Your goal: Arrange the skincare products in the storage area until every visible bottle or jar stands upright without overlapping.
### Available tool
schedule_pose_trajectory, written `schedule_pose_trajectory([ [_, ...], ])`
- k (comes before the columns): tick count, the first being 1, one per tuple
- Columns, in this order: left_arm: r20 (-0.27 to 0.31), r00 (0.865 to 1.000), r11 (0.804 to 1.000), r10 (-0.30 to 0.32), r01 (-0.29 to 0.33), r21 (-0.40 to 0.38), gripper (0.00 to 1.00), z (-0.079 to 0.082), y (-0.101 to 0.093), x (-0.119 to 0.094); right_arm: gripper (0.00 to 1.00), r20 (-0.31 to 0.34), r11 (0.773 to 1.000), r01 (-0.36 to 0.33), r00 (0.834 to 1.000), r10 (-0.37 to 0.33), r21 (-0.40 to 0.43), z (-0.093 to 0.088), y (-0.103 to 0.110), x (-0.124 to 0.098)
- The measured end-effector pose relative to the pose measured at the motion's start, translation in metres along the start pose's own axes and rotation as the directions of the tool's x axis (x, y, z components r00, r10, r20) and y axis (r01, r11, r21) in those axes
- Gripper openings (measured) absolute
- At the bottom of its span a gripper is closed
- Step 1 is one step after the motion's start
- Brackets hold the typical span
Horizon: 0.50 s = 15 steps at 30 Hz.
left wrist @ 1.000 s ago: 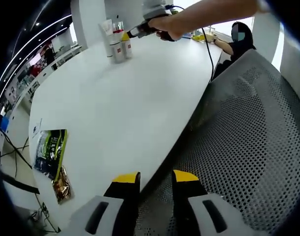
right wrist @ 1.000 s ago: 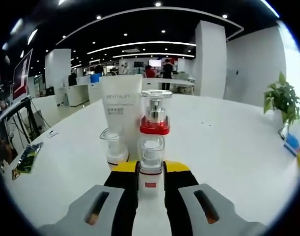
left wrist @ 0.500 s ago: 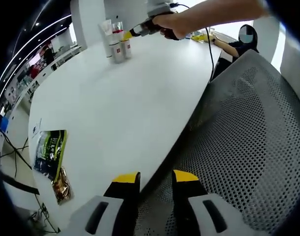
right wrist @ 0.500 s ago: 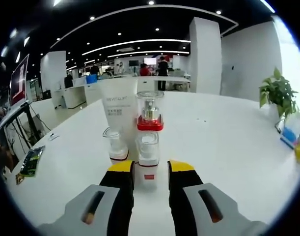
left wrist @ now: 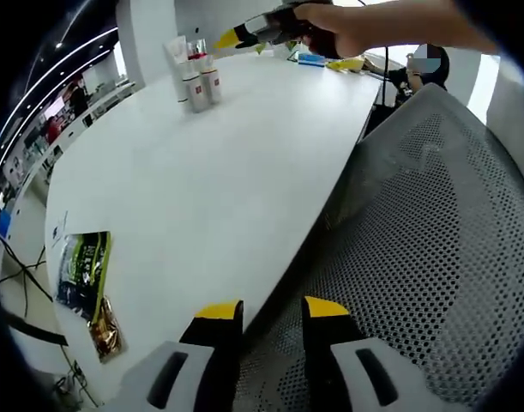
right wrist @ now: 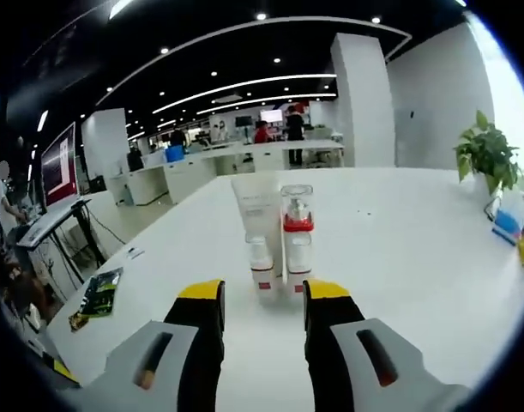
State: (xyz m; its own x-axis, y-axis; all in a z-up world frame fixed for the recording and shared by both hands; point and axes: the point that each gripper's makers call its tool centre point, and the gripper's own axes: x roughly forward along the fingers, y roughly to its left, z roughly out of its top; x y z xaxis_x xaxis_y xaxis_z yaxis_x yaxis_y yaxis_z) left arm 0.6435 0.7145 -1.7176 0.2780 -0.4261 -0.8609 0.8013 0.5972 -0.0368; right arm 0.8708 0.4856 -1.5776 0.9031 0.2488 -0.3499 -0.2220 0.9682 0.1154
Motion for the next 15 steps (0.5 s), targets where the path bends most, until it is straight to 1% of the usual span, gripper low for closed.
schedule_pose_trajectory([
  [3,-0.005,1.000,1.000,-0.009,0.009,0.007,0.27,-0.001,-0.002,0.000,0.35,-0.008,0.999,-0.042,0.999,0.042,0.003,-0.001,0.016,-0.016],
  [6,-0.016,1.000,1.000,-0.024,0.024,-0.004,0.27,-0.002,-0.004,-0.001,0.36,-0.007,0.997,-0.067,0.998,0.068,0.024,-0.002,0.028,-0.030],
  [7,-0.018,0.999,1.000,-0.027,0.026,-0.007,0.26,-0.002,-0.004,0.000,0.37,-0.010,0.996,-0.087,0.996,0.087,0.021,-0.003,0.035,-0.035],
  [9,-0.019,0.999,0.999,-0.033,0.033,-0.020,0.26,-0.003,-0.004,-0.001,0.37,-0.021,0.995,-0.101,0.995,0.102,0.011,-0.005,0.045,-0.043],
  [10,-0.020,0.999,0.999,-0.039,0.039,-0.037,0.26,-0.003,-0.005,-0.001,0.37,-0.026,0.993,-0.116,0.993,0.116,0.008,-0.007,0.050,-0.047],
  [11,-0.018,0.999,0.999,-0.043,0.042,-0.034,0.26,-0.002,-0.005,-0.001,0.37,-0.033,0.990,-0.141,0.990,0.140,-0.008,-0.009,0.058,-0.053],
  [13,-0.016,0.999,0.998,-0.048,0.047,-0.049,0.26,-0.002,-0.005,-0.002,0.37,-0.036,0.987,-0.154,0.988,0.153,-0.032,-0.010,0.064,-0.061],
  [14,-0.020,0.999,0.997,-0.050,0.049,-0.055,0.26,-0.002,-0.005,-0.002,0.37,-0.044,0.984,-0.172,0.985,0.170,-0.050,-0.012,0.069,-0.066],
  [15,-0.020,0.999,0.997,-0.048,0.047,-0.059,0.26,-0.002,-0.005,-0.001,0.37,-0.035,0.982,-0.176,0.984,0.174,-0.064,-0.013,0.071,-0.070],
])
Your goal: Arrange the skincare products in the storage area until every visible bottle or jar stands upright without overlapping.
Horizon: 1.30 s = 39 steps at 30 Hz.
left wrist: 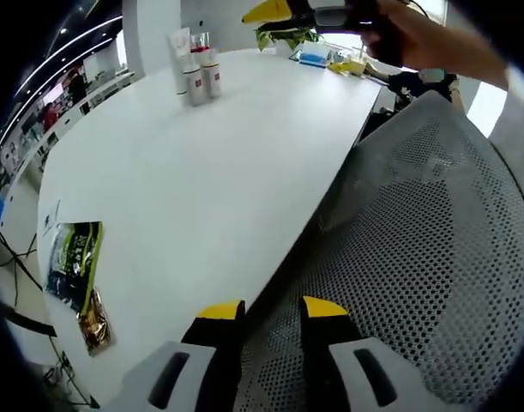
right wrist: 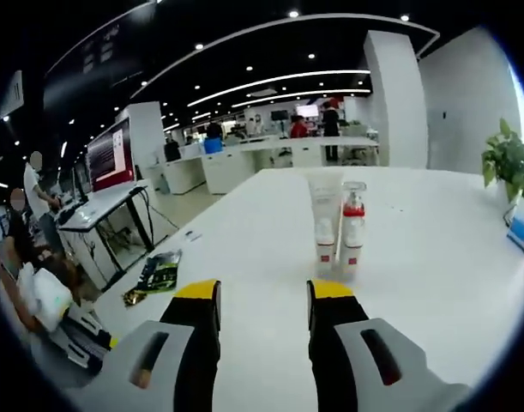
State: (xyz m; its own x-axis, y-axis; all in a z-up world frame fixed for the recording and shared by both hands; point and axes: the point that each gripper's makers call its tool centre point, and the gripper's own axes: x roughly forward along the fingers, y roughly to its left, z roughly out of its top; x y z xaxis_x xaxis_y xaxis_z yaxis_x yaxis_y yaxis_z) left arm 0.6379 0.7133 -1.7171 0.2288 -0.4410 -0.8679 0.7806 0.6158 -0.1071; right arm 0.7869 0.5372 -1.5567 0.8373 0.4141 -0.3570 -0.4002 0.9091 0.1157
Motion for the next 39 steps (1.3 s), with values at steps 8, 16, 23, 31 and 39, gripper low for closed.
schedule_pose_trajectory([
  [8,0.052,0.999,1.000,0.003,-0.003,-0.004,0.30,0.010,-0.001,-0.006,0.39,-0.032,0.998,-0.035,0.999,0.033,-0.046,-0.022,0.018,-0.018],
  [16,0.106,0.994,1.000,0.000,0.001,-0.010,0.31,0.020,-0.002,-0.011,0.43,-0.022,0.992,-0.083,0.996,0.082,-0.097,-0.031,0.042,-0.027],
  [23,0.172,0.985,0.999,-0.020,0.025,-0.029,0.37,0.033,-0.003,-0.021,0.42,-0.023,0.989,-0.061,0.998,0.058,-0.135,-0.031,0.041,-0.027],
  [31,0.227,0.973,0.989,-0.031,0.062,-0.132,0.38,0.044,0.007,-0.030,0.42,-0.003,0.986,-0.044,0.999,0.044,-0.161,-0.027,0.042,-0.029],
  [39,0.293,0.956,0.971,-0.023,0.091,-0.220,0.45,0.056,0.018,-0.042,0.43,-0.016,0.976,-0.072,0.997,0.070,-0.206,-0.030,0.052,-0.026],
])
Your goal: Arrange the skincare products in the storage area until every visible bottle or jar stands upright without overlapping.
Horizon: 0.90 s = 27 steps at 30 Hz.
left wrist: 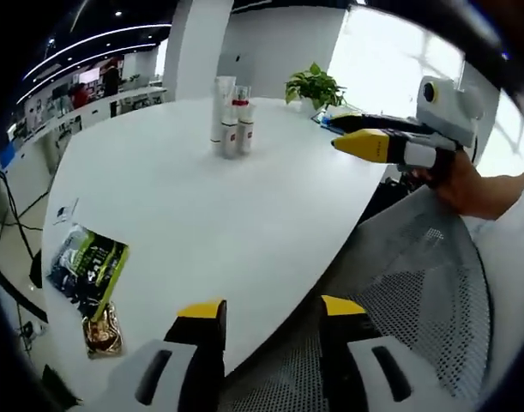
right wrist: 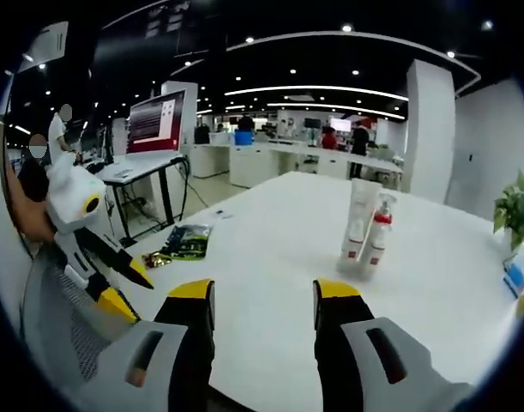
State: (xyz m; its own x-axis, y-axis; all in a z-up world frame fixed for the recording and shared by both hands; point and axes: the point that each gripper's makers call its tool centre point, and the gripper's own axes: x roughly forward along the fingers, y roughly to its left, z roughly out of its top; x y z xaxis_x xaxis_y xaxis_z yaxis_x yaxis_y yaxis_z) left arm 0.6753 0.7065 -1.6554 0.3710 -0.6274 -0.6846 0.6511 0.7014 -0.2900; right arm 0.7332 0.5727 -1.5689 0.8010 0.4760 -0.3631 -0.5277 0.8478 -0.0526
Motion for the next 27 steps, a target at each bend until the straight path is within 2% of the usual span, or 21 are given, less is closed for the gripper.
schedule_pose_trajectory([
  [2,0.034,0.999,0.999,0.001,0.000,-0.054,0.47,0.008,0.005,-0.003,0.43,0.002,1.000,-0.002,1.000,0.002,-0.013,0.001,0.001,0.000],
  [4,0.050,0.999,0.997,0.014,-0.010,-0.076,0.48,0.013,0.013,-0.008,0.43,0.004,1.000,-0.005,1.000,0.005,-0.018,0.001,0.001,0.001],
  [14,0.113,0.987,0.977,0.112,-0.088,-0.197,0.55,0.016,0.056,-0.032,0.42,0.013,0.999,0.012,1.000,-0.012,-0.038,0.004,-0.001,0.001],
  [18,0.128,0.980,0.969,0.154,-0.125,-0.213,0.58,0.024,0.071,-0.040,0.42,0.011,0.998,0.007,1.000,-0.006,-0.055,0.003,0.001,0.000],
  [22,0.157,0.968,0.956,0.198,-0.155,-0.249,0.61,0.037,0.090,-0.047,0.41,0.011,0.998,0.001,1.000,0.000,-0.061,0.003,0.003,0.000],
  [27,0.177,0.952,0.928,0.251,-0.185,-0.322,0.65,0.050,0.116,-0.051,0.41,0.003,0.997,0.000,1.000,0.001,-0.081,0.002,0.003,0.000],
])
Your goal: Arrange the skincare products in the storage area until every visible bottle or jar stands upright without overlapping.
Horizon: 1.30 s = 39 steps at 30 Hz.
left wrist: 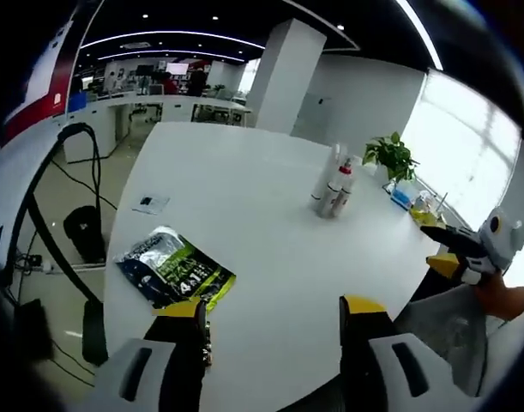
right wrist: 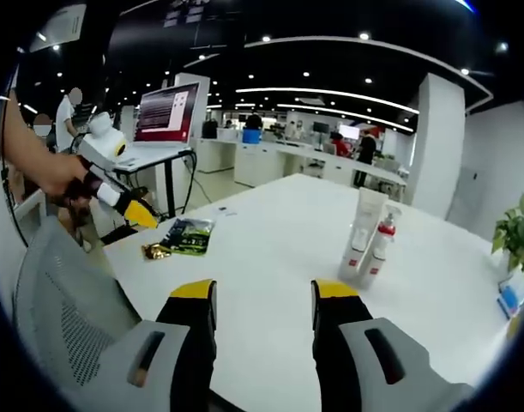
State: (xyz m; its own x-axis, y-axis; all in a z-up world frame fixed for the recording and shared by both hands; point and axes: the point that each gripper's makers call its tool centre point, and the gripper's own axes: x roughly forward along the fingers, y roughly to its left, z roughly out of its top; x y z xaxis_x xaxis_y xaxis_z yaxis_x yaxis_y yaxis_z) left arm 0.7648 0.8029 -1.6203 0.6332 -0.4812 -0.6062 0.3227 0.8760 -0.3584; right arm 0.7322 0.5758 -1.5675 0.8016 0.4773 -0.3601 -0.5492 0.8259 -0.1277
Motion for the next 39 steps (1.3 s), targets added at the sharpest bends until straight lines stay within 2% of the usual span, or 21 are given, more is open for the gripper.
schedule_pose_trajectory([
  [4,-0.008,1.000,0.998,0.017,-0.017,-0.055,0.65,0.004,0.013,0.003,0.41,-0.005,1.000,0.015,1.000,-0.015,-0.011,-0.001,-0.003,-0.002],
  [8,-0.040,0.998,0.993,0.053,-0.057,-0.104,0.70,0.007,0.029,0.009,0.40,-0.016,1.000,0.014,1.000,-0.014,-0.017,-0.004,-0.003,-0.001],
  [12,-0.071,0.993,0.971,0.089,-0.103,-0.215,0.81,0.010,0.042,0.018,0.40,-0.020,1.000,0.009,1.000,-0.009,-0.024,-0.004,-0.001,-0.001],
  [17,-0.099,0.985,0.959,0.141,-0.160,-0.232,0.91,0.019,0.056,0.033,0.40,-0.032,0.999,-0.013,0.999,0.011,-0.043,-0.006,0.005,0.002],
  [18,-0.121,0.982,0.941,0.148,-0.177,-0.290,0.92,0.020,0.060,0.040,0.40,-0.033,0.999,-0.016,0.999,0.014,-0.047,-0.006,0.006,0.002],
  [21,-0.122,0.983,0.899,0.138,-0.176,-0.401,0.92,0.027,0.062,0.051,0.40,-0.040,0.998,-0.035,0.999,0.033,-0.053,-0.007,0.011,0.003],
  [23,-0.134,0.978,0.898,0.160,-0.201,-0.392,0.96,0.029,0.064,0.055,0.39,-0.045,0.997,-0.043,0.998,0.040,-0.059,-0.007,0.012,0.003],
  [24,-0.158,0.973,0.892,0.165,-0.216,-0.397,1.00,0.026,0.064,0.059,0.39,-0.047,0.997,-0.046,0.998,0.043,-0.057,-0.008,0.013,0.004],
  [26,-0.188,0.969,0.875,0.159,-0.227,-0.428,1.00,0.024,0.064,0.063,0.39,-0.054,0.997,-0.047,0.998,0.044,-0.061,-0.009,0.013,0.004],
  [29,-0.191,0.968,0.841,0.161,-0.236,-0.488,1.00,0.029,0.067,0.072,0.39,-0.062,0.997,-0.042,0.997,0.039,-0.061,-0.011,0.012,0.005],
  [33,-0.253,0.952,0.824,0.174,-0.281,-0.492,1.00,0.025,0.075,0.079,0.38,-0.068,0.998,-0.035,0.997,0.031,-0.058,-0.012,0.010,0.005],
  [36,-0.269,0.944,0.802,0.191,-0.308,-0.512,1.00,0.027,0.083,0.082,0.37,-0.081,0.997,-0.031,0.996,0.026,-0.064,-0.014,0.009,0.005],
  [39,-0.290,0.936,0.793,0.200,-0.328,-0.513,1.00,0.028,0.089,0.086,0.37,-0.081,0.998,-0.026,0.997,0.021,-0.064,-0.014,0.008,0.006],
])
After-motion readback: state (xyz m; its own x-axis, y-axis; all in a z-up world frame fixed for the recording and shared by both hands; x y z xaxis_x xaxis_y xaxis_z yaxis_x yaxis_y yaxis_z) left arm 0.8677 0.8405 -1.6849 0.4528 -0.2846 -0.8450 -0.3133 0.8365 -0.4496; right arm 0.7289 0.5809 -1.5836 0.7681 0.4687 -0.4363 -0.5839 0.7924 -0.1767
